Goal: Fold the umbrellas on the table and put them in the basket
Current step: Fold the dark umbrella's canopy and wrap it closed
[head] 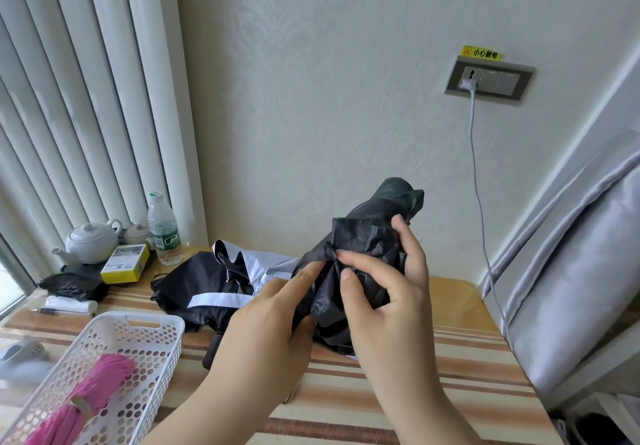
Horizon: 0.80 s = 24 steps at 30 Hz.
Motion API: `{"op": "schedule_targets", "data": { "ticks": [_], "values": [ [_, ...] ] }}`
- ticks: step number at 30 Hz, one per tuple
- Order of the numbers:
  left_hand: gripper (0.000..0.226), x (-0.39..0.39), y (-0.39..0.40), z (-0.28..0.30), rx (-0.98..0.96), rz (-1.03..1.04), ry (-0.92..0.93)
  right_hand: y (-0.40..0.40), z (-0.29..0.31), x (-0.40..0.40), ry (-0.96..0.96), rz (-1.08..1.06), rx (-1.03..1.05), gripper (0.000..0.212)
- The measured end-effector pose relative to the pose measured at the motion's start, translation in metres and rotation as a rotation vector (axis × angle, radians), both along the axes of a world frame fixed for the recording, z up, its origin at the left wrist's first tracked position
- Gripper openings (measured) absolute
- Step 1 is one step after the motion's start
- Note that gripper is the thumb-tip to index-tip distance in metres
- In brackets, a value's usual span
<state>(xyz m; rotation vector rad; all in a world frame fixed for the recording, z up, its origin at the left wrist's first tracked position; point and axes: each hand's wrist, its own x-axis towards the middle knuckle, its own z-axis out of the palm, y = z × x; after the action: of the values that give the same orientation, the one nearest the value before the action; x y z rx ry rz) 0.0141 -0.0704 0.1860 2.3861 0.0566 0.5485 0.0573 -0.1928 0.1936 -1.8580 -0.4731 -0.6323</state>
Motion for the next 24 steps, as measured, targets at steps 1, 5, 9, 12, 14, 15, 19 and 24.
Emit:
{"op": "schedule_targets", "data": {
  "ticks": [1, 5, 9, 12, 14, 15, 19, 24],
  "values": [
    [0.073, 0.001, 0.000, 0.000, 0.002, -0.004, -0.004, 0.000, 0.000, -0.001, 0.015, 0.025, -0.017, 0.024],
    [0.083, 0.000, 0.002, -0.003, 0.016, -0.059, -0.041, 0.002, -0.004, -0.001, 0.005, 0.055, -0.112, 0.027],
    [0.085, 0.001, 0.004, -0.004, 0.028, -0.044, -0.041, 0.002, -0.007, -0.001, -0.041, 0.074, -0.239, 0.041],
    [0.080, -0.001, 0.003, -0.002, 0.019, -0.025, -0.020, 0.001, -0.006, -0.003, -0.020, 0.097, -0.265, 0.044],
    [0.069, -0.002, 0.004, 0.002, 0.009, -0.012, 0.014, -0.001, -0.003, -0.005, 0.022, 0.131, -0.247, 0.045],
    [0.065, -0.003, 0.005, 0.002, 0.005, -0.006, 0.020, -0.002, -0.002, -0.007, 0.043, 0.157, -0.230, 0.043],
    [0.062, -0.003, 0.009, 0.001, 0.009, -0.010, -0.004, -0.006, 0.006, -0.011, 0.188, 0.243, -0.115, 0.030],
    [0.073, -0.006, 0.011, 0.002, 0.229, -0.024, -0.094, -0.007, 0.007, -0.006, 0.168, 0.082, -0.018, 0.021]
  ]
}}
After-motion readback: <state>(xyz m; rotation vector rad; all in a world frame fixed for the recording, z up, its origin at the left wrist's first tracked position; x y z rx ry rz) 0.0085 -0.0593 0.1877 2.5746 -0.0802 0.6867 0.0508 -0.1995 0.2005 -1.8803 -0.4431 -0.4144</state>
